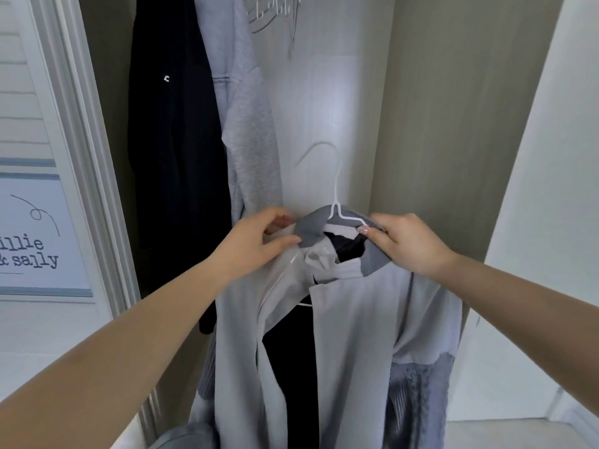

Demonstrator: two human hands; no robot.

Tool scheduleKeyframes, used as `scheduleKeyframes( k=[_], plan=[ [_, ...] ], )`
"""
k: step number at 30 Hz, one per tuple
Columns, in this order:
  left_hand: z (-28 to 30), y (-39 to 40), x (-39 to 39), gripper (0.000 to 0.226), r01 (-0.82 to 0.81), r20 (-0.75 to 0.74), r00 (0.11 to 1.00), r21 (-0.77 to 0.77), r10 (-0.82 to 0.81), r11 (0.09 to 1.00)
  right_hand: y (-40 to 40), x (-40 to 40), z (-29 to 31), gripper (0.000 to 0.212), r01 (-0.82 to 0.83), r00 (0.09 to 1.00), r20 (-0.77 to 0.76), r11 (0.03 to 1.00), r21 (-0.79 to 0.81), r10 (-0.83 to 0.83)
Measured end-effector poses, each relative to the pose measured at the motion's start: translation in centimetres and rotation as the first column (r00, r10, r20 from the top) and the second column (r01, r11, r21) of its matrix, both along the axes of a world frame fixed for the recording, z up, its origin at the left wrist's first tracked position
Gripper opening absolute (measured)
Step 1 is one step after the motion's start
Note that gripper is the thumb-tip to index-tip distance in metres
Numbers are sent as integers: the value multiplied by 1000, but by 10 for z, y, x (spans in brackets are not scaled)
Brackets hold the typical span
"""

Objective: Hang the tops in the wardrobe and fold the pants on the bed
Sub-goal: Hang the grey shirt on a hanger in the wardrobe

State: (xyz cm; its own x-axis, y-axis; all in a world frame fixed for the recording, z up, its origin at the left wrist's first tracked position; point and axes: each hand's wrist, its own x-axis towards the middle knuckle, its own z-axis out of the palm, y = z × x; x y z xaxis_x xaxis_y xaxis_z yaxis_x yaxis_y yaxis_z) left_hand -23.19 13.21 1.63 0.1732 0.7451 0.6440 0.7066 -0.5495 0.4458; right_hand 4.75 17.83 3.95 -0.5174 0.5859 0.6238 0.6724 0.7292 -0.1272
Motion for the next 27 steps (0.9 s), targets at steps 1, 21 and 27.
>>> scheduleKeyframes(
  k=[1, 21, 27],
  plan=[
    [-2, -2, -7, 27, -38, -74, 997, -32, 36, 999, 0, 5, 1, 33, -2, 998, -60, 1000, 14, 3],
    [26, -28, -18, 38, -203, -266, 930, 202, 253, 958, 3, 10, -10, 51, 144, 813, 478, 910, 388, -333],
    [11, -36, -5, 24, 175, 43, 984, -426, -173, 887, 9, 7, 16, 30, 156, 985, 31, 956, 250, -169]
  ],
)
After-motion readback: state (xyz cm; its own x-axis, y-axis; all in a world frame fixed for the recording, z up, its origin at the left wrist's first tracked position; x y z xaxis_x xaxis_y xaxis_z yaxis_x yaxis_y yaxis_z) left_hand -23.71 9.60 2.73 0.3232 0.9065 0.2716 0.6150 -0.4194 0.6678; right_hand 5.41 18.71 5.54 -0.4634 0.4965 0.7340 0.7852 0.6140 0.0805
